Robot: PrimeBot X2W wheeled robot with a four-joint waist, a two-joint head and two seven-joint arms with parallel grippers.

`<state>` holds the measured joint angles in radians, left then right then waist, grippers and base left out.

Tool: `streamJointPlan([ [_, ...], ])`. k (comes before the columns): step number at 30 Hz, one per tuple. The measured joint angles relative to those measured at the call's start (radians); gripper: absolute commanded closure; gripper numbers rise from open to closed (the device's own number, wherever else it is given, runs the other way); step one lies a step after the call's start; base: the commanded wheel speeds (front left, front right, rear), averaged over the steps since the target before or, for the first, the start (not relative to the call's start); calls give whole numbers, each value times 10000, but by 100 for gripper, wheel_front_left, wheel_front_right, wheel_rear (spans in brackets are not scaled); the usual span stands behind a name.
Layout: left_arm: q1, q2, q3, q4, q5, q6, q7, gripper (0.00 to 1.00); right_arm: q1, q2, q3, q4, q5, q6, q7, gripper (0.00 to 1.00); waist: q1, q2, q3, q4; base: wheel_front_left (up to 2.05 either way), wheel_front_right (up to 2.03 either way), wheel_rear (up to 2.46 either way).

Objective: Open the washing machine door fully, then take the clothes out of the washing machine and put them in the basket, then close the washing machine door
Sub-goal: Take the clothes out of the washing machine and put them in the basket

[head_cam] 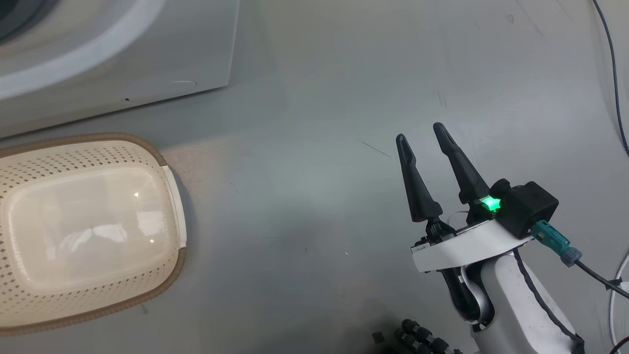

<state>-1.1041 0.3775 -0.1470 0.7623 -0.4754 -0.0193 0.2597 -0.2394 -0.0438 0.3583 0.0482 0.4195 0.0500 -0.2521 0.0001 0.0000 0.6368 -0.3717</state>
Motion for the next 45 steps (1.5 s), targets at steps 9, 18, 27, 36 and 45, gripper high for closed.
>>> streamJointPlan([
  [9,819,-174,-244,328,2,-577,-1087,100,0,-4,-316,299,-167,6,0,0,0,0,-700,434,0,0,0],
  [18,1982,-477,-598,405,2,-880,-2174,100,84,-8,-625,723,-357,104,0,0,0,0,-1655,932,0,0,0],
  [27,3161,-825,-1154,125,35,-1005,-3223,100,570,-15,-836,1080,-437,284,0,0,-1,0,-2752,1482,0,0,0],
  [36,4131,-892,-1496,-579,84,-1009,-4180,100,1104,-15,-949,1306,-449,372,0,0,-1,0,-3775,2060,0,0,0],
  [45,4856,-848,-1626,-1344,109,-1018,-4723,100,1413,-15,-1009,1371,-451,453,0,0,-1,0,-4447,2481,0,0,0],
])
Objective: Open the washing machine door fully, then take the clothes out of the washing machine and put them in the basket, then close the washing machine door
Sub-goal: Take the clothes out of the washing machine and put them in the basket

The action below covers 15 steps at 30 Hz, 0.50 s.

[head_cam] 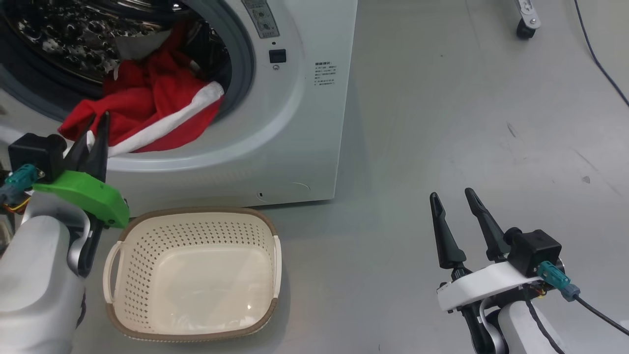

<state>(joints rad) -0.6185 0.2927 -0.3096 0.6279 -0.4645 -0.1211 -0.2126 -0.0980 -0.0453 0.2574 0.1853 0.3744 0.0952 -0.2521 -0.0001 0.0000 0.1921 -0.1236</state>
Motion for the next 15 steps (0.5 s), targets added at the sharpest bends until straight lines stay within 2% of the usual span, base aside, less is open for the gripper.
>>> streamJointPlan([
  [15,667,13,234,-2219,0,-2,-364,100,276,-6,-341,-8,-79,81,0,0,0,0,-703,405,0,0,0],
])
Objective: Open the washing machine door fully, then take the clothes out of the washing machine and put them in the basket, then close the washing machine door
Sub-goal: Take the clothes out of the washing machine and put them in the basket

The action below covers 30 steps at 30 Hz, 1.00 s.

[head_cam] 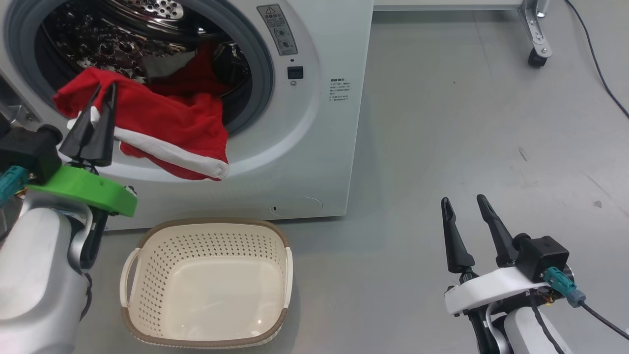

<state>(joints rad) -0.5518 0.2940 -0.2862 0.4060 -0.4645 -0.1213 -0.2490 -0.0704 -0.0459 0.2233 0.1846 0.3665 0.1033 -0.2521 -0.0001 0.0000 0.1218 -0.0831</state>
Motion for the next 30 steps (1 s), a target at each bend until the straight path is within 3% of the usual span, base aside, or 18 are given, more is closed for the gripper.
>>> streamJointPlan([
  [11,417,23,416,-1666,27,119,-35,100,186,2,27,0,-46,15,0,0,0,0,-83,110,0,0,0],
  [30,2749,136,-669,-782,-211,113,1762,100,155,2,255,-211,-265,98,0,0,0,0,786,-33,0,0,0],
])
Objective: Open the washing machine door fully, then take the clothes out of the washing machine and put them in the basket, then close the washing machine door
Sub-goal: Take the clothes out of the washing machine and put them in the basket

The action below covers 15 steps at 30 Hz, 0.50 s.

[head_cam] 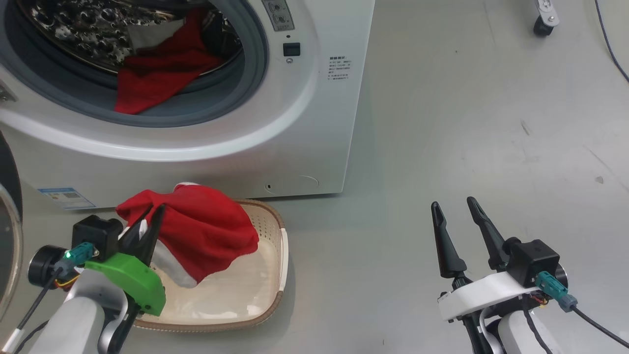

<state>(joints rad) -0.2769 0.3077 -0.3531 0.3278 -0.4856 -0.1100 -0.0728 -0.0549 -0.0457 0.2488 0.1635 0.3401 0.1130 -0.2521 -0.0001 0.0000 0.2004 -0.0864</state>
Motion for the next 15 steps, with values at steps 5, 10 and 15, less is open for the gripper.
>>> streamJointPlan([
  [5,8,121,-12,353,2,0,301,100,-147,0,125,-134,-102,0,0,0,0,0,472,-135,0,0,0],
  [10,-8,313,-21,849,33,0,556,100,-339,0,217,-272,-188,0,0,0,0,0,1040,-330,0,0,0],
  [15,-198,537,-48,1275,157,0,765,100,-532,0,267,-408,-255,0,0,0,1,0,1658,-593,0,0,0],
])
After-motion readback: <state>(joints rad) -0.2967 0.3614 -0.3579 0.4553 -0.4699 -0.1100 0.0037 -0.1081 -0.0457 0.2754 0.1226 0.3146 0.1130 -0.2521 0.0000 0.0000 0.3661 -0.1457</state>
